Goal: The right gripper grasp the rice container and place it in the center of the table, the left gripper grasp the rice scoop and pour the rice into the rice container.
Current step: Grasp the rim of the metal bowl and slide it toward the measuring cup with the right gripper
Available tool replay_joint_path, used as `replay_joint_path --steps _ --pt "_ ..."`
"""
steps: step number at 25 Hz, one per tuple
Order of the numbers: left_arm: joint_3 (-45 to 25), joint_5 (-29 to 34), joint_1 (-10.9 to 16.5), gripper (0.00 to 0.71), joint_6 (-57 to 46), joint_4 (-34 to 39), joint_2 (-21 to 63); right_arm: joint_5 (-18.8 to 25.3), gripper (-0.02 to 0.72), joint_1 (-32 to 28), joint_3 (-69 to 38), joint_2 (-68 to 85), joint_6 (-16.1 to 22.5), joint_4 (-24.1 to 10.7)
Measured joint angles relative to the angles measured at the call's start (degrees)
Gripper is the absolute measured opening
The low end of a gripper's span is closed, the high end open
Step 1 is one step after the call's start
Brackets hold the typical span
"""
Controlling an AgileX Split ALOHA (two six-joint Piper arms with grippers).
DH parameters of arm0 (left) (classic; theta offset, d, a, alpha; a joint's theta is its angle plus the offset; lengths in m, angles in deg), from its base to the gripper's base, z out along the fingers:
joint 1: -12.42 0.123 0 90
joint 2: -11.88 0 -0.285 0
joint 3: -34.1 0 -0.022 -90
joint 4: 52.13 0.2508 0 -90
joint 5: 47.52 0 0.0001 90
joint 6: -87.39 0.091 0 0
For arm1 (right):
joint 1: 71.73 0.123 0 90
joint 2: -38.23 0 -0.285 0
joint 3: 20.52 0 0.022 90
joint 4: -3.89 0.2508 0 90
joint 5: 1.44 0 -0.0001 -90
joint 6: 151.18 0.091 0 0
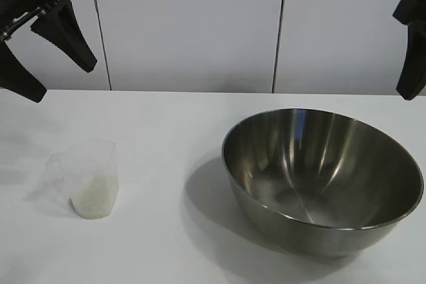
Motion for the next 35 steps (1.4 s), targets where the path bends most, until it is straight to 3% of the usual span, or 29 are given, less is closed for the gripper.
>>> replay_joint_path --steps 5,13,15,17,18,21,24,27,32,35 --pt "0.0 -0.1 0.0 0.567 0.0 0.0 0.0 -3.8 0.408 0.0 0.0 -6.5 0.2 1.1" --pt "0.0 -0.2 0.0 0.567 0.0 0.0 0.0 -9.3 0.405 0.0 0.2 -16.7 -3.5 8.2" --pt "0.0 -0.2 0.0 0.567 0.0 0.0 0.0 -9.8 0.328 0.0 0.2 -18.6 -3.9 9.0" --pt "0.0 -0.2 0.0 0.567 0.0 0.0 0.0 -10.0 0.141 0.0 0.2 -19.2 -5.1 9.1" --pt "0.0 -0.3 0.0 0.567 0.0 0.0 0.0 -10.1 0.094 0.0 0.2 -19.3 -6.1 9.3" --pt "0.0 -0.4 0.0 0.567 0.0 0.0 0.0 -9.6 0.028 0.0 0.2 -19.2 -8.0 10.3" --pt "0.0 -0.5 0.0 0.567 0.0 0.0 0.0 -8.6 0.020 0.0 0.2 -17.5 -11.1 14.7" --pt "0.0 -0.7 0.0 0.567 0.0 0.0 0.0 -7.0 0.020 0.3 0.2 -14.0 -12.8 16.7" --pt "0.0 -1.1 0.0 0.566 0.0 0.0 0.0 -6.9 0.020 4.3 0.2 -11.7 -9.6 16.4" --pt "0.0 -1.1 0.0 0.566 0.0 0.0 0.0 -9.3 0.020 9.0 0.2 -12.2 -7.1 16.2"
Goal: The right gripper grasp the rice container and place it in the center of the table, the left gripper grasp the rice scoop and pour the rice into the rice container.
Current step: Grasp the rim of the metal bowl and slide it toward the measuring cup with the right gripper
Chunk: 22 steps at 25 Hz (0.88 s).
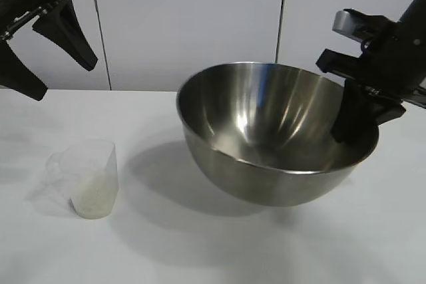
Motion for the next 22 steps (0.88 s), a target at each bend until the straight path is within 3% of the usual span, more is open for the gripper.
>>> replay_joint_path --steps 7,15,17,22 --pt "0.0 -0.1 0.0 0.566 0.0 0.0 0.0 -9.7 0.020 8.3 0.0 -4.6 6.2 0.2" --pt "0.0 -0.2 0.0 0.566 0.0 0.0 0.0 -11.7 0.027 9.0 0.1 -8.8 7.9 0.3" --pt "0.0 -0.2 0.0 0.566 0.0 0.0 0.0 -12.2 0.088 9.0 0.1 -8.8 7.5 0.5" --pt "0.0 -0.2 0.0 0.566 0.0 0.0 0.0 -12.1 0.373 8.9 0.1 -8.6 7.4 0.5"
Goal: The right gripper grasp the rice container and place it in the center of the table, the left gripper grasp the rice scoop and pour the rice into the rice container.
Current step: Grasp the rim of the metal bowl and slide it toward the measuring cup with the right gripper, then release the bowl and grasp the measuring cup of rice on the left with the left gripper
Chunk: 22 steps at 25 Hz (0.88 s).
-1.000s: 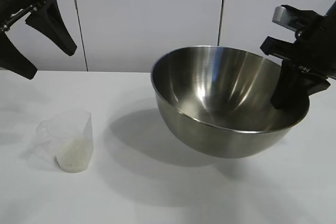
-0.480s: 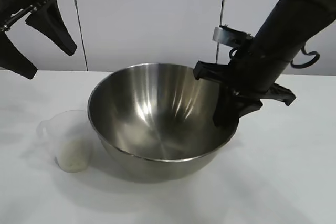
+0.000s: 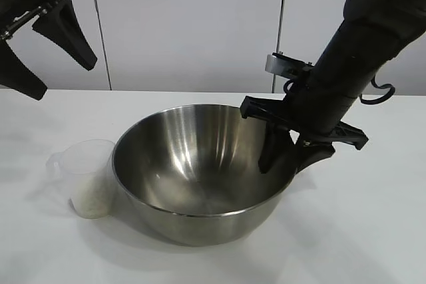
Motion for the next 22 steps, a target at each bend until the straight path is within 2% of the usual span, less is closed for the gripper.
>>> replay_joint_path --steps 1,3,10,13,16,19,22 --pt "0.0 0.0 0.0 0.566 0.0 0.0 0.0 0.2 0.414 -0.2 0.0 0.3 0.0 0.0" --pt "0.0 0.0 0.0 0.566 0.0 0.0 0.0 0.8 0.452 -1.1 0.3 1.7 0.1 0.0" --pt "0.0 -0.1 0.0 0.566 0.0 0.0 0.0 0.7 0.467 -8.7 6.5 9.0 0.2 -1.7" --pt "0.0 -0.1 0.0 0.566 0.0 0.0 0.0 -0.5 0.467 -13.4 9.4 9.8 0.2 -6.9" --pt "0.0 -0.1 0.0 0.566 0.0 0.0 0.0 -0.4 0.467 -18.4 11.1 9.8 0.3 -14.9" --pt "0.0 -0.1 0.0 0.566 0.0 0.0 0.0 1.9 0.467 -23.8 12.0 10.1 1.5 -23.8" --pt "0.0 -0.1 0.0 0.566 0.0 -0.1 0.0 5.9 0.467 -29.7 12.0 11.9 4.5 -29.7"
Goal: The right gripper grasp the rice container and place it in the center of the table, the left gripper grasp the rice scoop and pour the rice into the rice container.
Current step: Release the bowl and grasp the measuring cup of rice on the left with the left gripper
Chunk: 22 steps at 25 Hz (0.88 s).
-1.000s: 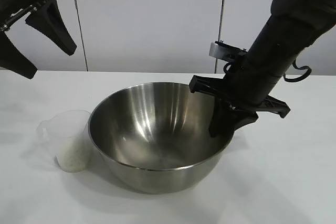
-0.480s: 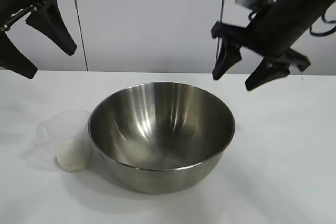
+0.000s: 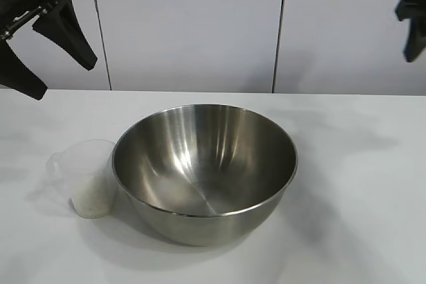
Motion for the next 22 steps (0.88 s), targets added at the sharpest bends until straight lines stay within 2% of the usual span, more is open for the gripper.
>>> replay_joint_path --steps 4,7,10,15,18,22 --pt "0.0 0.0 0.0 0.566 0.0 0.0 0.0 4.3 0.467 -7.1 -0.3 7.3 0.6 -1.9" --pt "0.0 0.0 0.0 0.566 0.0 0.0 0.0 5.5 0.467 -9.3 -1.6 17.8 0.2 -0.7" --pt "0.0 0.0 0.0 0.566 0.0 0.0 0.0 6.0 0.467 -8.9 -2.8 29.1 -0.4 2.8" --pt "0.0 0.0 0.0 0.566 0.0 0.0 0.0 6.9 0.467 -5.8 -4.6 50.6 -3.6 7.9" --pt "0.0 0.0 0.0 0.566 0.0 0.0 0.0 7.6 0.467 -4.0 -7.9 62.6 -5.2 9.7" --pt "0.0 0.0 0.0 0.566 0.0 0.0 0.0 10.8 0.467 -3.4 -14.8 76.7 -6.4 10.1"
